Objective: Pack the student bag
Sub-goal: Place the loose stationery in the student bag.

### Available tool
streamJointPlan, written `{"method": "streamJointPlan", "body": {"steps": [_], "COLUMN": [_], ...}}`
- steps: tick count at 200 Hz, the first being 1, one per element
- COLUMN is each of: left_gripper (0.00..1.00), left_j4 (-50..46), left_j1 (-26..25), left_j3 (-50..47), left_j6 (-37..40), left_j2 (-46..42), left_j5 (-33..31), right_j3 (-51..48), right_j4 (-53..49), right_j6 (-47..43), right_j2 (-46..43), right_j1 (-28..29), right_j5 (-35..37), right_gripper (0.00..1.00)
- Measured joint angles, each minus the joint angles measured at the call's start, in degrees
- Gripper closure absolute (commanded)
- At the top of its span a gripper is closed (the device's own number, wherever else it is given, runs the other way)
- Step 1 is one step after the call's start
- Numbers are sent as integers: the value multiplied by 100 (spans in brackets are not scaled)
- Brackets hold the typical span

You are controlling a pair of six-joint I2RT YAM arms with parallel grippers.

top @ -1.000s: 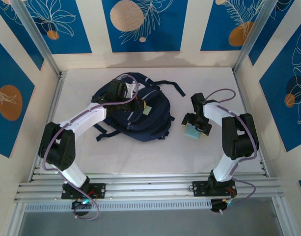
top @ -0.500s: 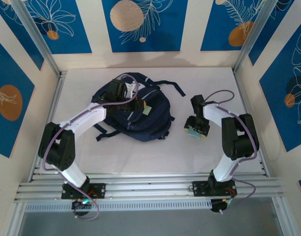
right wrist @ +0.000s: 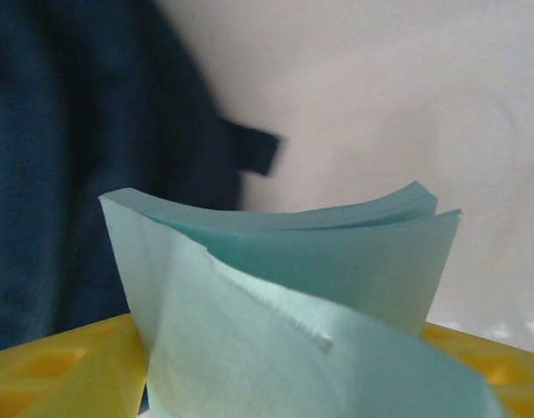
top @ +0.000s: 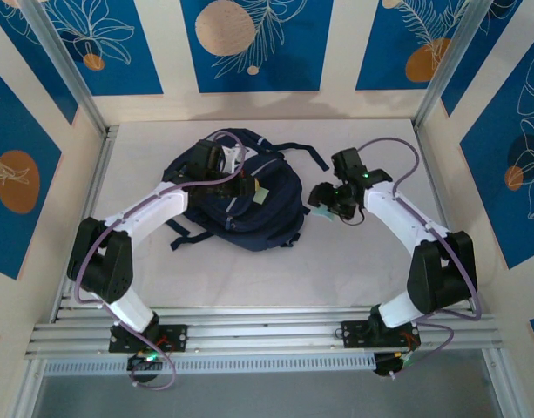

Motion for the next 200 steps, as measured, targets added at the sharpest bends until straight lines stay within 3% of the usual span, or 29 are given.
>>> {"method": "streamJointPlan", "body": {"steps": [44, 83, 111, 137, 170, 190, 200], "left_gripper": [100, 100, 100, 100, 100, 100, 100], "left_j4": [22, 70, 90, 83, 85, 87, 90], "left_j1": [0, 13, 22, 15, 9, 4, 0], "left_j3": [22, 31, 92, 116, 116, 116, 116], "left_j6": [-94, -195, -195, -199, -291, -306, -323], "left_j2": [0, -22, -33, -33, -33, -33, -33], "left_j5": [28, 28, -9, -2, 15, 24, 24], "right_j3": [1167, 1967, 1954, 1488, 922, 846, 846], "right_j4": [400, 487, 525, 1029, 1720, 1945, 2050], "right_j6": [299, 494, 570, 686, 986, 1145, 1226], "right_j2": [1073, 2013, 2057, 1832, 1652, 1652, 1652], "right_j1": [745, 1025, 1005, 881, 772, 769, 780], "right_j5": [-330, -560, -726, -1021, -1517, -1722, -1801], "right_gripper": [29, 11, 9, 21, 60, 71, 72]}}
